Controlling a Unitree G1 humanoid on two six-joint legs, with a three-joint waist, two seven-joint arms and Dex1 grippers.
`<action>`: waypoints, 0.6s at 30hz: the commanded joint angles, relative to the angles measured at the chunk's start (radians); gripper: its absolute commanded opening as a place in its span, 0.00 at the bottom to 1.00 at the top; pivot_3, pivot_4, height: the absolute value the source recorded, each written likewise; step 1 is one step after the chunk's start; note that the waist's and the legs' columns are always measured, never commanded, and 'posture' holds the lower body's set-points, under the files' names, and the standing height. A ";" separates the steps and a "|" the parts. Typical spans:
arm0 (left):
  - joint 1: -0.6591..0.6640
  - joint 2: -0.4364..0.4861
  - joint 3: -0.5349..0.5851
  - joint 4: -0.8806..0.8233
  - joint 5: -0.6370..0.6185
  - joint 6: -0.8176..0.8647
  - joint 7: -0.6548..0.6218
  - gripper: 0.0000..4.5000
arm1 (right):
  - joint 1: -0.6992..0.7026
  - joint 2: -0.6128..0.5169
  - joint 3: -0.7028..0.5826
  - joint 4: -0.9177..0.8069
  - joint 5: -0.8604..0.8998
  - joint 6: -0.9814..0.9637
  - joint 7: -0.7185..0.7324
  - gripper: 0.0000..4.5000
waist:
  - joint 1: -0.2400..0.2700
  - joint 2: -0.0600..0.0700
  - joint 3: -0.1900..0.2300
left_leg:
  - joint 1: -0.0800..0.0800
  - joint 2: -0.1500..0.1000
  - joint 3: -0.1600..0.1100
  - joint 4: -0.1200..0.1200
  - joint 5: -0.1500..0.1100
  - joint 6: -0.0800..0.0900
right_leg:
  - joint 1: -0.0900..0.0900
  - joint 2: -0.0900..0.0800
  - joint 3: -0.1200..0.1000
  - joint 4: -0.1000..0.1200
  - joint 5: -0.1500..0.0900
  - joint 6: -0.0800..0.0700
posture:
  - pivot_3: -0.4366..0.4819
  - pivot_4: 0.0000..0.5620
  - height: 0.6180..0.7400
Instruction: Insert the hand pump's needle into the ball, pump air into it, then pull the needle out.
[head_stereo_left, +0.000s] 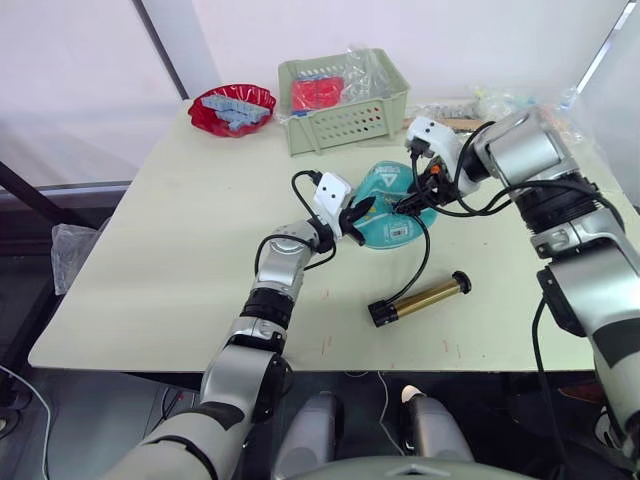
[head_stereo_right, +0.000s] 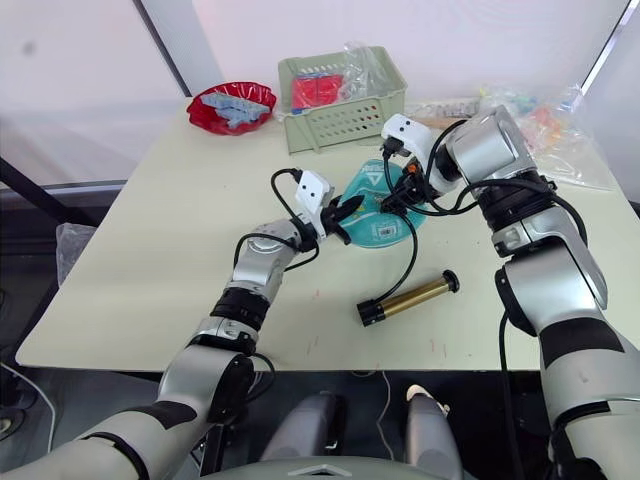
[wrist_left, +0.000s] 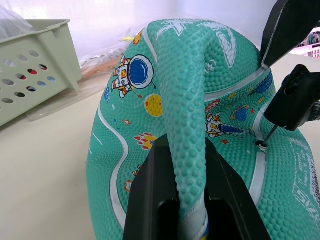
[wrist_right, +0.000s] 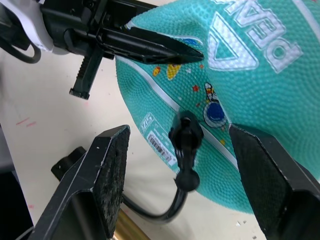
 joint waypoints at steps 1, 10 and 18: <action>0.026 -0.022 -0.064 0.060 0.027 0.024 -0.030 0.00 | -0.004 0.006 -0.012 -0.023 0.023 0.016 -0.027 0.73 | 0.000 0.000 0.000 | 0.000 0.000 0.000 0.000 0.000 0.000 | 0.000 0.000 0.000 0.000 0.000 0.000 | 0.48 0.27 0.97; 0.026 -0.021 -0.063 0.068 0.027 0.022 -0.029 0.00 | 0.005 0.003 0.016 -0.031 0.047 0.040 -0.041 0.73 | 0.001 0.000 0.000 | 0.000 0.000 0.000 0.000 0.000 0.000 | 0.000 0.000 0.000 0.000 0.000 0.000 | 0.48 0.27 0.97; 0.030 -0.022 -0.064 0.067 0.026 0.024 -0.031 0.00 | 0.010 0.004 0.025 -0.019 0.051 0.026 -0.069 0.73 | 0.001 0.000 0.000 | 0.000 0.000 0.000 0.000 0.000 0.000 | 0.000 0.000 0.000 0.000 0.000 0.000 | 0.48 0.27 0.97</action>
